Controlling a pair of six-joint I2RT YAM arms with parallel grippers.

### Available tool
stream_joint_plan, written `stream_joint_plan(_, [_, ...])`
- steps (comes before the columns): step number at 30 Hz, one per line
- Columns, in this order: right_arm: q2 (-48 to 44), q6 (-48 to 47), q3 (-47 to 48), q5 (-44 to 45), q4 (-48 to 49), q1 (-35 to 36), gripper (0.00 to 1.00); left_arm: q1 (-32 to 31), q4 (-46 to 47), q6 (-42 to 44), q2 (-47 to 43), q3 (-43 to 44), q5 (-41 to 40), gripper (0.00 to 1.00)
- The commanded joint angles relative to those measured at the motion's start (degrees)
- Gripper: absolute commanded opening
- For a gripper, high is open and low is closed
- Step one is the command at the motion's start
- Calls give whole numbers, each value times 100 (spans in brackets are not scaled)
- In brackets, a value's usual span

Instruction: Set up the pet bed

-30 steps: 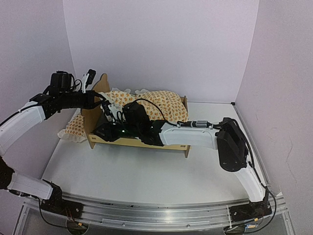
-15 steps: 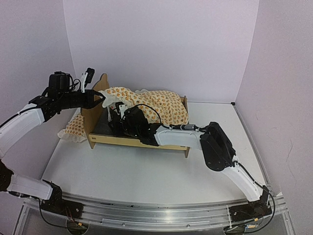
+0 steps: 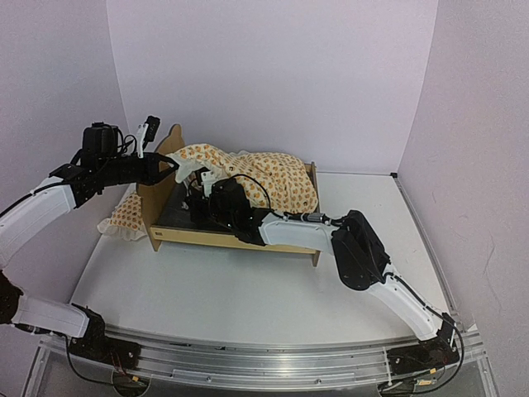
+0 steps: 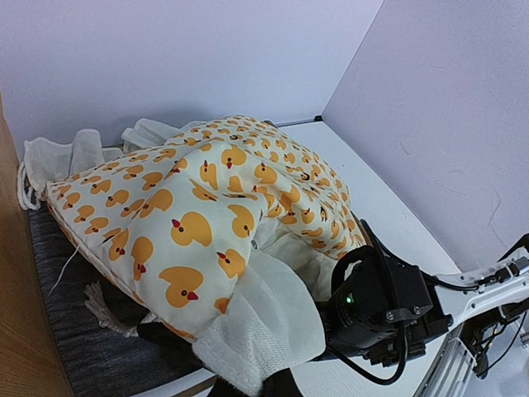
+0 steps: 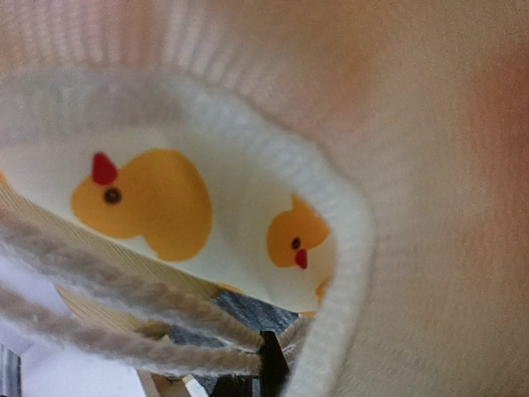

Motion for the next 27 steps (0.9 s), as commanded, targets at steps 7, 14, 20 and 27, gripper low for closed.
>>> stream_joint_plan(7, [-931, 495, -646, -1363, 352, 52, 0, -10, -69, 353, -68, -10, -377, 18])
stream_joint_plan(14, [-1769, 1439, -1586, -2023, 357, 31, 0, 202, -1049, 1240, -211, 164, 582, 94])
stream_joint_plan(20, [-1712, 2081, -1492, -2241, 344, -142, 0, 757, -2336, 2626, -567, 443, 1711, 100])
stream_joint_plan(27, [-1854, 2264, -1777, -2197, 276, -210, 0, 1063, -3087, 3677, -518, 767, 1868, 96])
